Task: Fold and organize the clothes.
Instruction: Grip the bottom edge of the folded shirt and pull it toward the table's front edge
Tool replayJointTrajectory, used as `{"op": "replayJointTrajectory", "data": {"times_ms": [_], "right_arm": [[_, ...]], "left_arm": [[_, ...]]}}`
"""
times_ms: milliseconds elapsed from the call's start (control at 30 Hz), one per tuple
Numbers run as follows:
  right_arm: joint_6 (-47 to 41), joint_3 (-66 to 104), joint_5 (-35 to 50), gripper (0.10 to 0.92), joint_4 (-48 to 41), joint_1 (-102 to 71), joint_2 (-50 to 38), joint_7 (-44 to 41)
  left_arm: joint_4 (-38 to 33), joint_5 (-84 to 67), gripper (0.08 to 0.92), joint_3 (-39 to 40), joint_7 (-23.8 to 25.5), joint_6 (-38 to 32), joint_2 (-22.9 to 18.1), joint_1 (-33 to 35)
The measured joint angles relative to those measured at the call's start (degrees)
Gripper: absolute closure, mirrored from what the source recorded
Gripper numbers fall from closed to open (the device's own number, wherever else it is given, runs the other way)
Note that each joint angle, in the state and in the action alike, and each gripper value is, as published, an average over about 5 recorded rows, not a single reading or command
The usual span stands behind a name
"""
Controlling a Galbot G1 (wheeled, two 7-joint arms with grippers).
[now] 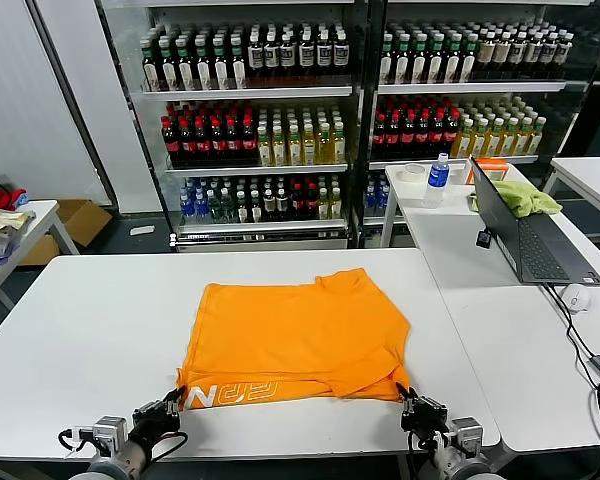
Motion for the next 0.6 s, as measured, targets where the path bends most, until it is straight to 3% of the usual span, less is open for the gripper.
{"op": "replayJointTrajectory", "data": {"times_ms": [600], "right_arm": [[1.0, 0.5, -3.7, 0.906, 6.4, -7.5, -1.5, -0.6]], "left_arm": [[-5.9, -0.9, 0.920, -4.5, -1.7, 0.9, 3.7, 7.2]]}}
